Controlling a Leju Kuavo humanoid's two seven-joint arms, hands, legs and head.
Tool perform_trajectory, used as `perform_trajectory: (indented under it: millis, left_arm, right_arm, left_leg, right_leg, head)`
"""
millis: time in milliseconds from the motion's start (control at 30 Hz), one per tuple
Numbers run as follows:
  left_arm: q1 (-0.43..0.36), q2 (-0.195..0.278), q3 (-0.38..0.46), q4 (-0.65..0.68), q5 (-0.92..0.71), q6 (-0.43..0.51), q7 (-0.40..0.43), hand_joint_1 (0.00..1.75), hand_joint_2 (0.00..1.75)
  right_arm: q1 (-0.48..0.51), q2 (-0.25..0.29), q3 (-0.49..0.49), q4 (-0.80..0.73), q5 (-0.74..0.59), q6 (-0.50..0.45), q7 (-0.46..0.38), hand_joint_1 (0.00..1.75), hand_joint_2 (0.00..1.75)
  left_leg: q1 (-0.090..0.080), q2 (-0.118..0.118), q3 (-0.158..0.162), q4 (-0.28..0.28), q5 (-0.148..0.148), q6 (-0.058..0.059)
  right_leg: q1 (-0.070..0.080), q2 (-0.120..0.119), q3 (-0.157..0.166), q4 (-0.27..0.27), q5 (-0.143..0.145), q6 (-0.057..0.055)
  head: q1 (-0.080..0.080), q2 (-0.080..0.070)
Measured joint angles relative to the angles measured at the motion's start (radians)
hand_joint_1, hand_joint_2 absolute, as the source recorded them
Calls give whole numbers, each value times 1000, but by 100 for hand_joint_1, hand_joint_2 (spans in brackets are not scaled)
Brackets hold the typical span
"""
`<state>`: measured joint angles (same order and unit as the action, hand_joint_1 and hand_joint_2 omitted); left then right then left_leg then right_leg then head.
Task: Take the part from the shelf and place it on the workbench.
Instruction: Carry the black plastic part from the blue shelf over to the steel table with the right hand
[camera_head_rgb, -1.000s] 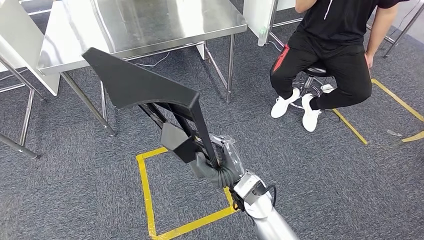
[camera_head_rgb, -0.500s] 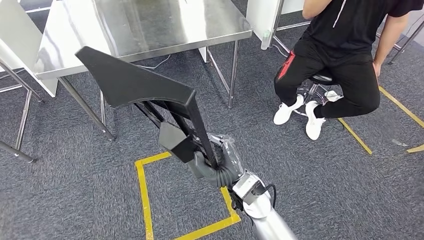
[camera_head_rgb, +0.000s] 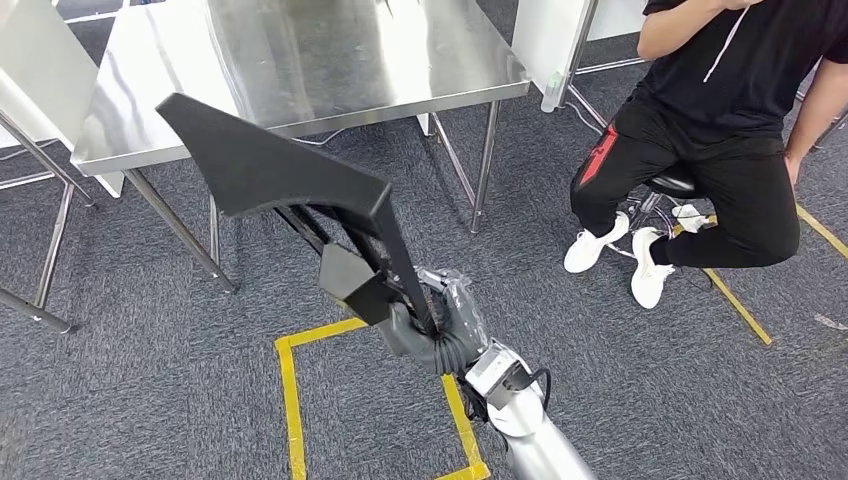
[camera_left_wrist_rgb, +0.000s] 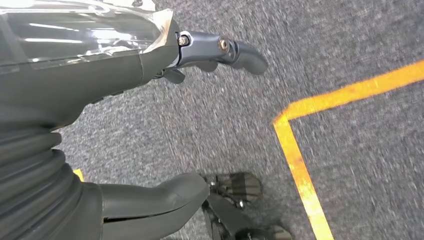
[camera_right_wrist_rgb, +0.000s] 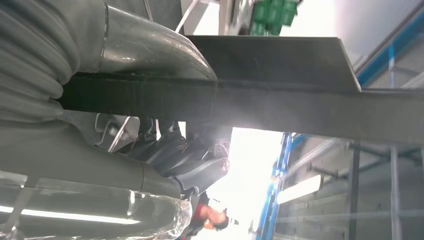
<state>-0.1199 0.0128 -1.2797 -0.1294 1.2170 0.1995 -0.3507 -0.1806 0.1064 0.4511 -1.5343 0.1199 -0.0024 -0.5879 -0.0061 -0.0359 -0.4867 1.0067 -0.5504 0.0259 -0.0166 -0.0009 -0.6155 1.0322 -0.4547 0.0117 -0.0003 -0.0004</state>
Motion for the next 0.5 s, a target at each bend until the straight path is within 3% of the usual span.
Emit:
perform_trajectory:
  millis: [67,167,233,267,300,367,400,433,500]
  left_arm:
    - [-2,0,0,-1,1,1,-1,0,175]
    - [-2,1,-1,-1,3,1,-2,0,175]
    - [0,1,-1,-1,4,1,-2,0,175]
    - [1,1,-1,-1,4,1,-2,0,175]
    - [1,1,-1,-1,5,1,-2,0,175]
    - [4,2,-1,-1,6,1,-2,0,175]
    - [5,2,-1,0,6,1,-1,0,175]
    - [7,3,-1,0,7,2,0,0,175]
    - [5,3,-1,0,8,4,1,0,175]
  right_arm:
    - [-4,3,0,0,0,0,0,175,175]
    - [-6,5,0,0,1,0,0,175,175]
    - [-5,4,0,1,1,0,0,175,175]
    - [-4,4,0,2,1,0,0,175,175]
    - [-4,4,0,2,1,0,0,175,175]
    - [-5,4,0,3,1,0,0,175,175]
    - [-5,4,1,4,1,0,1,175,175]
    - [-5,4,1,6,1,1,1,175,175]
    - [-8,4,1,7,1,1,1,175,175]
  left_leg:
    - [3,11,-20,51,-3,-11]
    - [13,27,-146,227,-48,-27]
    - [17,30,-216,271,-75,-32]
    - [18,31,-229,247,-58,-31]
    - [18,32,-229,197,-17,-27]
    - [14,35,-216,87,99,-14]
    - [10,36,-208,55,135,-7]
    - [6,37,-202,39,150,-1]
    - [2,36,-177,28,138,12]
  right_leg:
    - [-6,0,26,-7,-10,-17]
    - [-7,0,60,-14,-37,-26]
    - [-7,1,85,-14,-59,-25]
    - [-7,2,102,-14,-72,-23]
    - [-7,2,120,-15,-86,-21]
    - [-6,3,149,-18,-112,-13]
    - [-4,5,158,-22,-123,-8]
    - [-1,6,170,-24,-130,-1]
    - [5,7,188,-26,-133,18]
  head:
    - [-3,0]
    - [-7,0]
    - [-7,0]
    - [-7,0]
    - [-7,0]
    - [-7,0]
    - [-7,0]
    - [-8,0]
    - [-8,0]
